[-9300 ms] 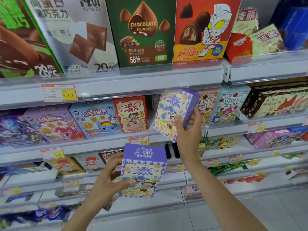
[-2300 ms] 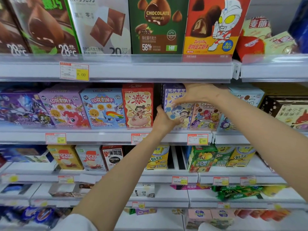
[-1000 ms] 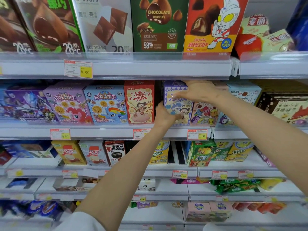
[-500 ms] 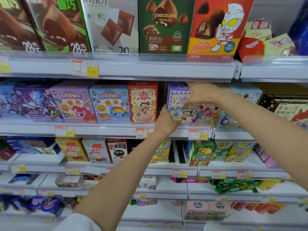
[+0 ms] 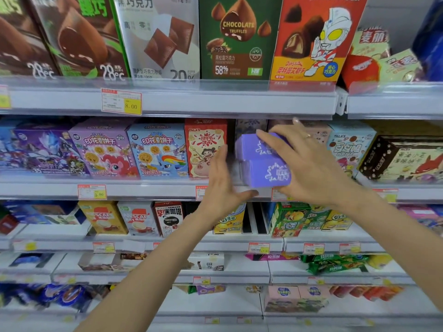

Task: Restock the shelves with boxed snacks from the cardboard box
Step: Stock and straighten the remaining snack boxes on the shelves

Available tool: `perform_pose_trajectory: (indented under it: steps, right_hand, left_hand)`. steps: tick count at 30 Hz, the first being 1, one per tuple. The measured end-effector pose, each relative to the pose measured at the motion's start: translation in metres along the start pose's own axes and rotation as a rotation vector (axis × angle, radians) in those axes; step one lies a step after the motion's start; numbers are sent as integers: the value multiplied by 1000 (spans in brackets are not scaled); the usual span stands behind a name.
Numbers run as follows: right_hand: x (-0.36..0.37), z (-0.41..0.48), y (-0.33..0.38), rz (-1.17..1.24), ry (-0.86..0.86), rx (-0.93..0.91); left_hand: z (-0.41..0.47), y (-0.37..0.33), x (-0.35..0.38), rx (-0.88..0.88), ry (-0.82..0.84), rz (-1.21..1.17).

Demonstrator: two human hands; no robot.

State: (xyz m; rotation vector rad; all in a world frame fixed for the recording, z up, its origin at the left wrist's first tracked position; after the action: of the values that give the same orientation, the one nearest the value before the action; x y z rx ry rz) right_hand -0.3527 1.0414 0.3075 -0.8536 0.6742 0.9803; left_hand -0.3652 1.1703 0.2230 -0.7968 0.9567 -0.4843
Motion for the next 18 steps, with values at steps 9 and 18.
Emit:
perform_pose_trajectory:
  steps: [9, 18]
  right_hand:
    - [38, -11, 3, 968, 253, 212]
    - [113, 84, -66, 95, 337, 408]
  left_hand:
    - [-39, 36, 1, -125, 255, -172]
    - [-72, 103, -1, -347, 304, -301]
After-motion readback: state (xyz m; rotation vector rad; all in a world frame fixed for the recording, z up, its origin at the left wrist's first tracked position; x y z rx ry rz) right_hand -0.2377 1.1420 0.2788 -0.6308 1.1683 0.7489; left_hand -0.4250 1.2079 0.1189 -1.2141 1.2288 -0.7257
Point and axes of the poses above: each hand's wrist, its own z-axis towards the middle knuckle, its own x-axis out of the palm, y = z × x, the point moved 9 cm from there along z, towards the middle knuckle, and after that the axes turned 11 degrees about -x, right-handed, at the moved point
